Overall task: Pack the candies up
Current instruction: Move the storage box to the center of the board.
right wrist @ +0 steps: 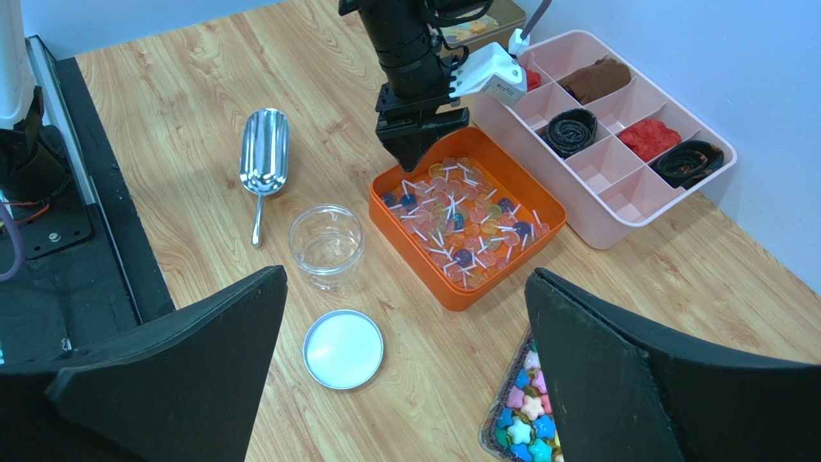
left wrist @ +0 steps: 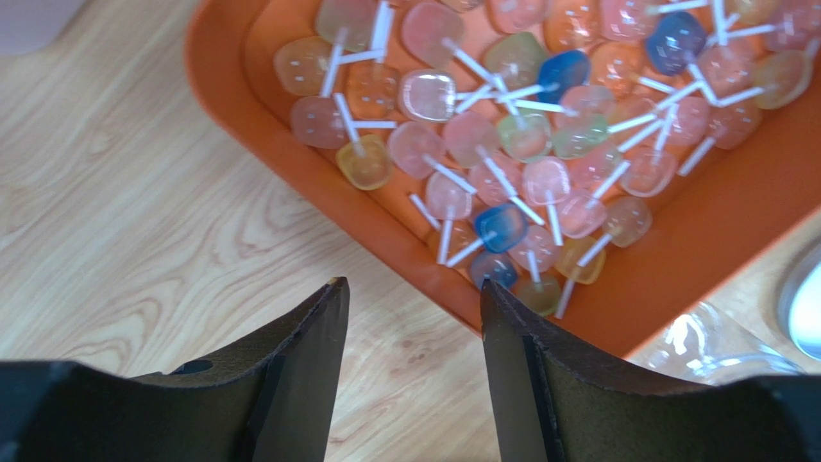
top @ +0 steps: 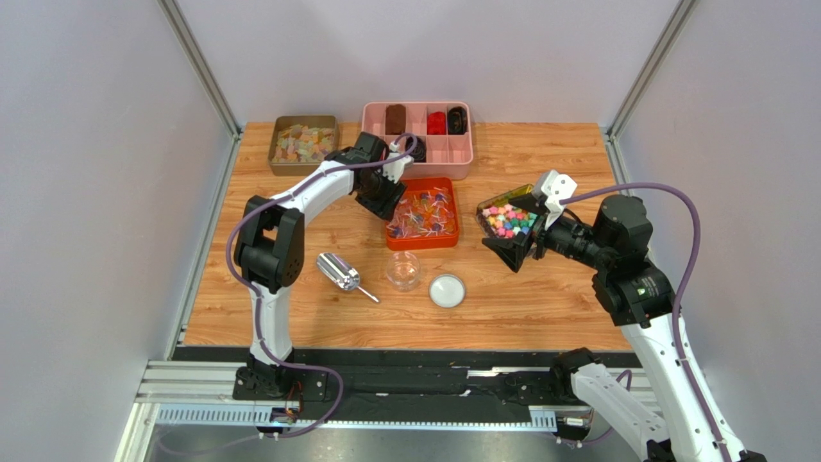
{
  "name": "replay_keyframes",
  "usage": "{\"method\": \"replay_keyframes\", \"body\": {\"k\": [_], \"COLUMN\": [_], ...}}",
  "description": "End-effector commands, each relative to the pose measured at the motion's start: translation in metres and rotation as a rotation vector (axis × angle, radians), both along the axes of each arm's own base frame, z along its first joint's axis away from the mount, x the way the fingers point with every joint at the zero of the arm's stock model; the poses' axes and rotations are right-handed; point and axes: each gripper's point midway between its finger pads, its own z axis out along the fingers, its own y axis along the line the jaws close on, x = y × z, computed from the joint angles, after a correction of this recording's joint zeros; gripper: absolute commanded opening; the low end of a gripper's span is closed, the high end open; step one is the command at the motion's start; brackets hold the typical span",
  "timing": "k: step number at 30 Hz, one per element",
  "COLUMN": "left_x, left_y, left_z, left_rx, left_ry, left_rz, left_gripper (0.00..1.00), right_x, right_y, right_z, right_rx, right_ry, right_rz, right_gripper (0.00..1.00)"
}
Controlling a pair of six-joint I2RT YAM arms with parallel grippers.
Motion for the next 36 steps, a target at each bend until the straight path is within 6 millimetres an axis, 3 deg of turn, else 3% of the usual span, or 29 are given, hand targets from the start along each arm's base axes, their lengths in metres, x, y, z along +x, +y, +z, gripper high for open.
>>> {"method": "replay_keyframes", "body": {"k": [1, 12, 14, 24, 36], "left_x": [0.021, 0.024, 0.024, 0.034, 0.040], "left_y": [0.005, 0.014, 0.017, 0.042, 0.106], "left_z": [0.007, -0.002, -0.004, 0.004, 0.006], "left_rx": [0.046, 0.101, 0.115, 0.166, 0.215], "left_ry": [-0.084, -0.093, -0.094, -0.132, -0.127], "left_rz": [0.056, 0.064, 0.068, 0.122, 0.262], "left_gripper": [0.60, 0.42, 0.34, 0.32, 0.32], "right_x": [-0.003, -0.005, -0.004, -0.006, -0.006], "right_y": [0.002, 0.003, 0.003, 0.003, 0.004], "right_z": [0.010, 0.011, 0.011, 0.011, 0.009], "right_rx": [0.011, 0.013, 0.013, 0.014, 0.014], "right_ry": [-0.059, -0.060, -0.060, -0.060, -0.053], "right_rz": [0.022, 0.028, 0.028, 0.032, 0.043], "right_gripper": [1.00, 1.00, 1.00, 1.00, 1.00]}}
